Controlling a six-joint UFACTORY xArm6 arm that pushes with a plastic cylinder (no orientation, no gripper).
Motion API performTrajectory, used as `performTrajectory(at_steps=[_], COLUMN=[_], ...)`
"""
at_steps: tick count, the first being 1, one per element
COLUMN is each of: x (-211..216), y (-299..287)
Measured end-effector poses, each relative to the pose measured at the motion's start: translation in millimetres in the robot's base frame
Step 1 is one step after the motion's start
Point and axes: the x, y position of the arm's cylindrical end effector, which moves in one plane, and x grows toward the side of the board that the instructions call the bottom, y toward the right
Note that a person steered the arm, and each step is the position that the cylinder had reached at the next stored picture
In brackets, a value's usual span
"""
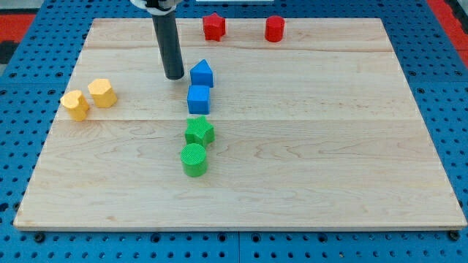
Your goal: Move the blue triangle towards the center right
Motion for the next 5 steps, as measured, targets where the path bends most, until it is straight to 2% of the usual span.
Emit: performTrajectory(at_steps=[1, 2, 5], x=[12, 17, 11], y=[68, 162, 219])
